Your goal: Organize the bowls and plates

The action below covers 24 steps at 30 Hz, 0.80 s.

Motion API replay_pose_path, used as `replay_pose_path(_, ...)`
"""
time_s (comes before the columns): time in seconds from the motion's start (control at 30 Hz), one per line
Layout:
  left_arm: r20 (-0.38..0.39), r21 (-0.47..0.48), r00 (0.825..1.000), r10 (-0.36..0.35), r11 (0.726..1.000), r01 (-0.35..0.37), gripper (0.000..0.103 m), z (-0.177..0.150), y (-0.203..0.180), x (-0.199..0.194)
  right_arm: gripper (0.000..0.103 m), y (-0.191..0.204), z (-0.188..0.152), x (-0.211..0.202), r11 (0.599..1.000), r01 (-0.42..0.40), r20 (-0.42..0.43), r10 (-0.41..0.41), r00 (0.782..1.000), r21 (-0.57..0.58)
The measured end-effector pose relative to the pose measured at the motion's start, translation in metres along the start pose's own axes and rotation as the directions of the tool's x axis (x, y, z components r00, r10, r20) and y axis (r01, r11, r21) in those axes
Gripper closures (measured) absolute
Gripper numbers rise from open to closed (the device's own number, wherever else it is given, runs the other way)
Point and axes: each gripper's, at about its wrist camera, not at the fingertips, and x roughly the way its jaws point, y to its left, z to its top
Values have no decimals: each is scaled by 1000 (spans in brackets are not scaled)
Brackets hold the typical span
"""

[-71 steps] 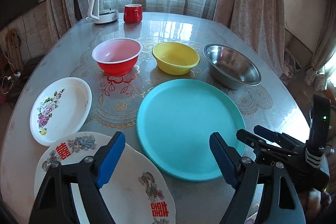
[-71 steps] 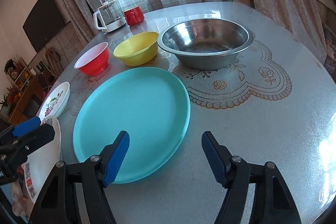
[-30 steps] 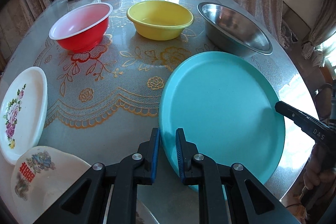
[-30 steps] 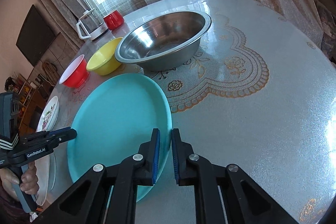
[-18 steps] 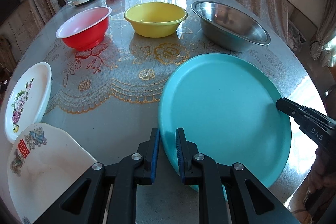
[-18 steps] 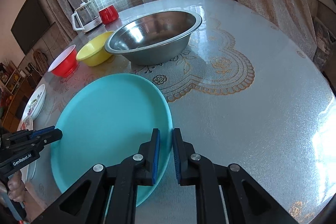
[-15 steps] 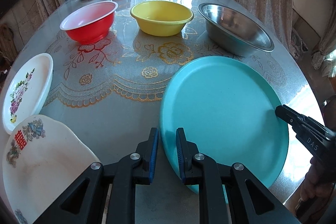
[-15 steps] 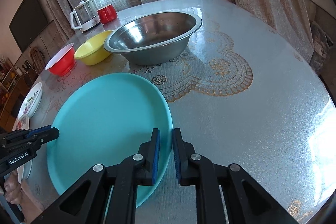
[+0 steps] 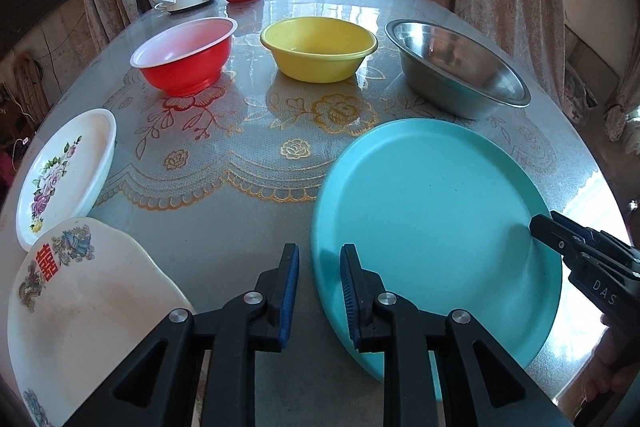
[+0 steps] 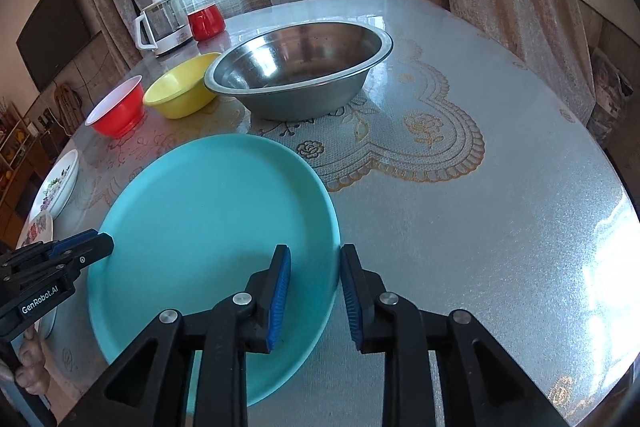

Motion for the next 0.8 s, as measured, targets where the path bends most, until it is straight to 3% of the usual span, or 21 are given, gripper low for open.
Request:
replay_pose_path(0.4, 44, -30, 998, -41, 999, 42, 82, -8, 12, -18, 71, 5, 2, 2, 1000, 20, -21, -21, 1000, -20)
replay_pose_path(0.67, 122, -48, 991, -46, 997, 52, 83, -21, 39, -54, 71, 3, 5, 3, 998, 59, -25, -59, 998, 11)
replay_pose_path(0.8, 150, -108, 987, -61, 991, 78, 84, -26, 64, -70, 71, 5, 6, 0, 997, 80, -10, -80, 997, 9)
